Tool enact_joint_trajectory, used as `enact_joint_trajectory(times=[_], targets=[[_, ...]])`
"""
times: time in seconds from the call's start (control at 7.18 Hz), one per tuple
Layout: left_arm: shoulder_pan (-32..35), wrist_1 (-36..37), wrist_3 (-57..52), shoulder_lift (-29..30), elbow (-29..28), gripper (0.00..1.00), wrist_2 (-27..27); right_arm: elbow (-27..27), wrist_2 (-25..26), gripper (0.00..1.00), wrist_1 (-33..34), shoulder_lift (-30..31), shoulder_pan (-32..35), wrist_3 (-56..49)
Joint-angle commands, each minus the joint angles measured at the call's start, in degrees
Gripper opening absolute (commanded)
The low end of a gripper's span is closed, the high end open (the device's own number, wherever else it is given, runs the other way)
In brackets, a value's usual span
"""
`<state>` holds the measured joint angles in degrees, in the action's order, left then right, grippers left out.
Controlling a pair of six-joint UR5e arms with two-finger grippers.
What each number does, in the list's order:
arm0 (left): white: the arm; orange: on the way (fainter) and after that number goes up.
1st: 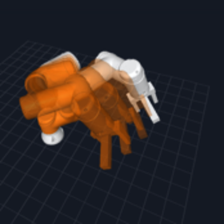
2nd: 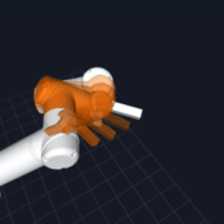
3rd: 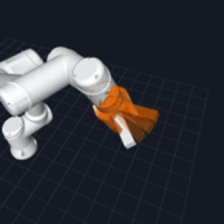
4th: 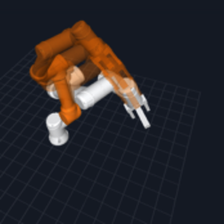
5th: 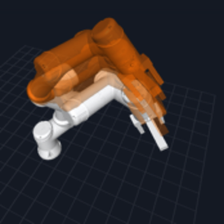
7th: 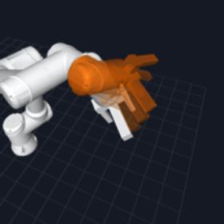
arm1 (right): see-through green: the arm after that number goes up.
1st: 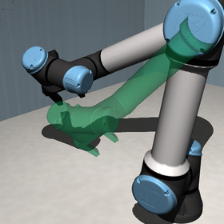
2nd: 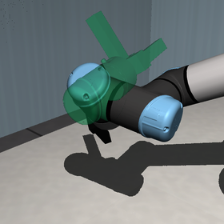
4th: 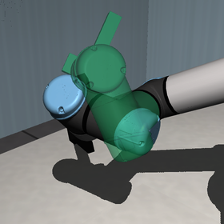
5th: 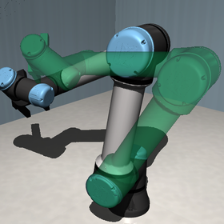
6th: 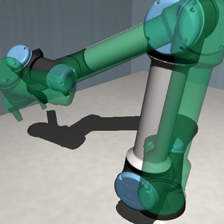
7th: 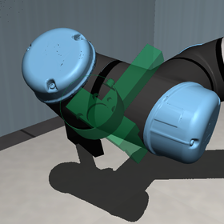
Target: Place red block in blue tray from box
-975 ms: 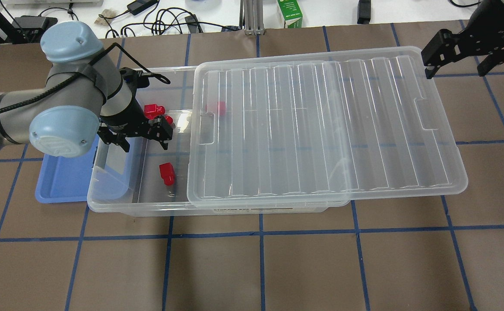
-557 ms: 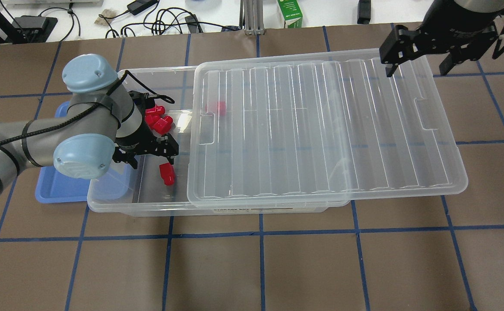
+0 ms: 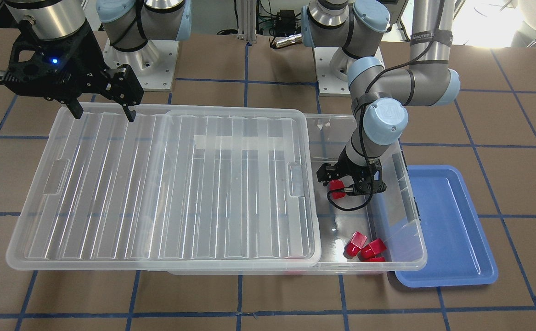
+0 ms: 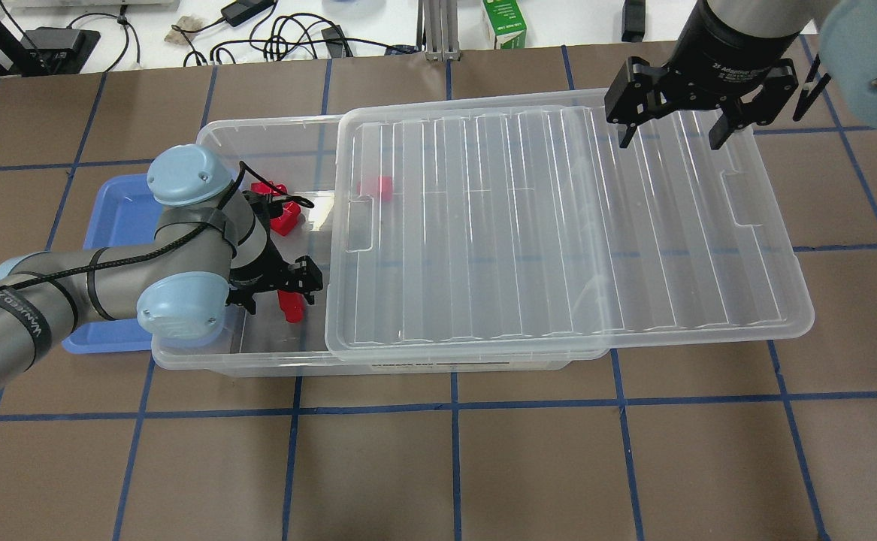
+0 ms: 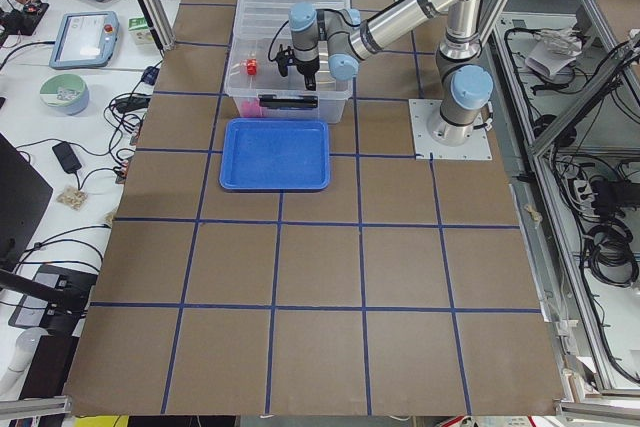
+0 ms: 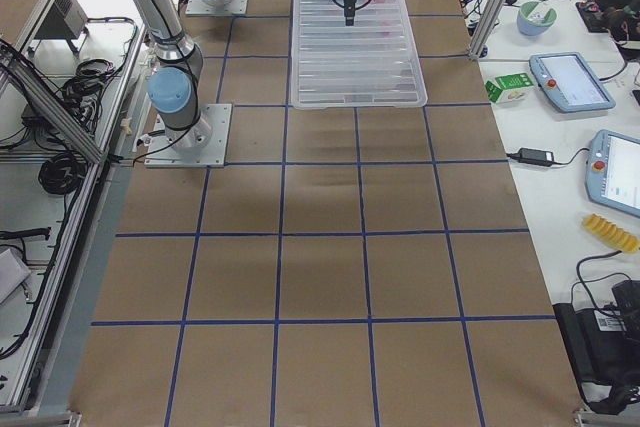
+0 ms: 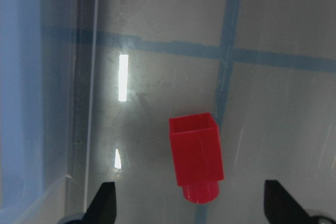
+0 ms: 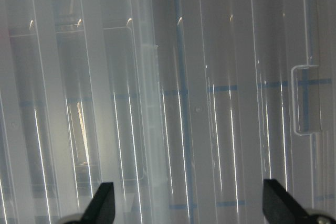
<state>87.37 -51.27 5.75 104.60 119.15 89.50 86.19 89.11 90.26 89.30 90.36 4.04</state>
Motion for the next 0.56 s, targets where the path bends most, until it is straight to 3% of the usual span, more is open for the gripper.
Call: enact_joint_trajectory(times=[0.0,0.14,0.28,0.42], targets=[[0.0,3.0,1.1,2.5,0.0,0.91,0.0,-4.4,1.3,1.00,-5.3,-2.5,0.0,-0.2],[0.0,3.7,1.4,3.1,-0.1,0.76,0.0,-3.8,1.1,1.00,-4.7,-2.2,0.0,-0.3],[0.0,3.6,1.4,2.8,-0.4,0.27,0.1,-3.8,1.2,1.00,-4.4,-2.1,0.0,-0.3],[0.0,3.5,1.6,3.0,-0.5,0.08,0.1,-3.7,1.3,1.00,-4.1,-2.1,0.0,-0.3]])
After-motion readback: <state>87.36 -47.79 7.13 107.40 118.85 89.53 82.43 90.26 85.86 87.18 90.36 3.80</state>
